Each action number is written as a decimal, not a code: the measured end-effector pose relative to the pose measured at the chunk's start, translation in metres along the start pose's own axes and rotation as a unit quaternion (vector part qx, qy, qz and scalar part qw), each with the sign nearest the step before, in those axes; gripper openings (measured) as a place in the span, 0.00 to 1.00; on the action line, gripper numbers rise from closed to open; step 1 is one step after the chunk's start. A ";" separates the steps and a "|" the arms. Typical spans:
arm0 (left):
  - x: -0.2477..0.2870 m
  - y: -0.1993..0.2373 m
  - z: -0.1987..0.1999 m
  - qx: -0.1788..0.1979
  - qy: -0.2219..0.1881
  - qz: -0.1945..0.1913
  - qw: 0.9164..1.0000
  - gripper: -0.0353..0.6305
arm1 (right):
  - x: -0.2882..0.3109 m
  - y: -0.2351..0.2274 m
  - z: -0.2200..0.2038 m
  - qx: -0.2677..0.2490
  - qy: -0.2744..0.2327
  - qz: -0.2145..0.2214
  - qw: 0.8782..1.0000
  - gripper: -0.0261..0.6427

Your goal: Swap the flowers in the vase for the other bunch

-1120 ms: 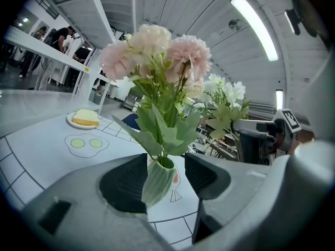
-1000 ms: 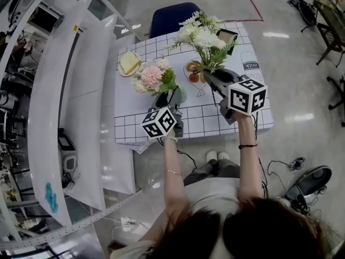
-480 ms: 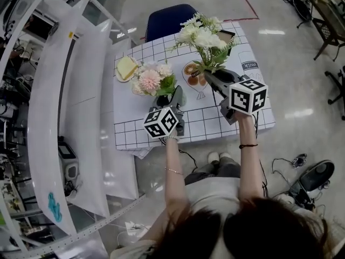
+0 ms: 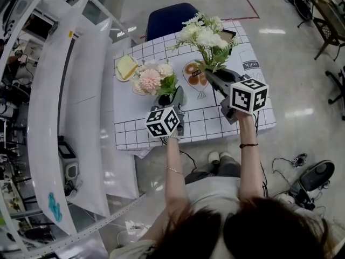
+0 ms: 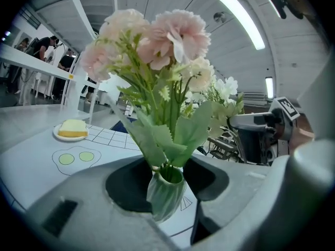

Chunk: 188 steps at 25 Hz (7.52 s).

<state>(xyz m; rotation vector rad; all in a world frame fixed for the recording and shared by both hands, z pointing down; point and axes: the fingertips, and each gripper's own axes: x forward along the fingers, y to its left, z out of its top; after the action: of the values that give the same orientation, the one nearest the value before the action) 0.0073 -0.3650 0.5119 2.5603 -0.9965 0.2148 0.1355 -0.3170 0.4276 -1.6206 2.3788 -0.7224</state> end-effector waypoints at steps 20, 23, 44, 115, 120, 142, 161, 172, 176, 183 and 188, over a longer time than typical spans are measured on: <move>-0.003 -0.001 0.007 0.016 -0.002 -0.004 1.000 0.22 | 0.002 -0.003 -0.002 0.022 -0.007 0.011 1.000 0.14; -0.004 -0.004 0.009 0.019 -0.003 -0.005 1.000 0.21 | 0.002 -0.001 -0.001 0.020 -0.005 0.012 1.000 0.14; -0.025 -0.010 0.044 0.000 -0.037 0.011 0.999 0.18 | -0.003 0.005 0.008 0.015 0.000 0.026 1.000 0.14; -0.148 -0.013 0.113 0.023 -0.137 0.056 0.989 0.17 | -0.004 0.091 0.015 -0.022 0.003 0.085 0.996 0.14; -0.153 -0.013 0.115 0.016 -0.142 0.055 0.988 0.17 | -0.006 0.092 0.016 -0.021 0.002 0.085 0.996 0.14; -0.166 0.000 0.105 0.016 -0.141 0.046 0.989 0.17 | -0.006 0.103 0.016 -0.041 -0.034 0.065 0.996 0.14; -0.166 0.039 0.097 -0.018 -0.136 0.069 0.988 0.17 | 0.030 0.107 0.025 -0.057 -0.046 0.076 0.994 0.14; -0.150 0.047 0.092 -0.036 -0.126 0.084 0.988 0.17 | 0.064 0.092 0.036 -0.057 -0.036 0.091 0.994 0.14; -0.147 0.052 0.088 -0.042 -0.122 0.092 0.987 0.17 | 0.075 0.093 0.036 -0.053 -0.040 0.102 0.993 0.14; -0.145 0.057 0.086 -0.048 -0.122 0.101 0.986 0.17 | 0.090 0.102 0.037 -0.066 -0.041 0.129 0.989 0.14; -0.143 0.058 0.082 -0.052 -0.119 0.105 0.986 0.17 | 0.099 0.104 0.033 -0.076 -0.037 0.137 0.987 0.14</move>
<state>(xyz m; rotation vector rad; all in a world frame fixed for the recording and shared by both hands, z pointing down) -0.1368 -0.3492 0.4153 2.4252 -1.3305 -0.0889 0.0242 -0.3867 0.3613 -1.3050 2.5836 -0.4309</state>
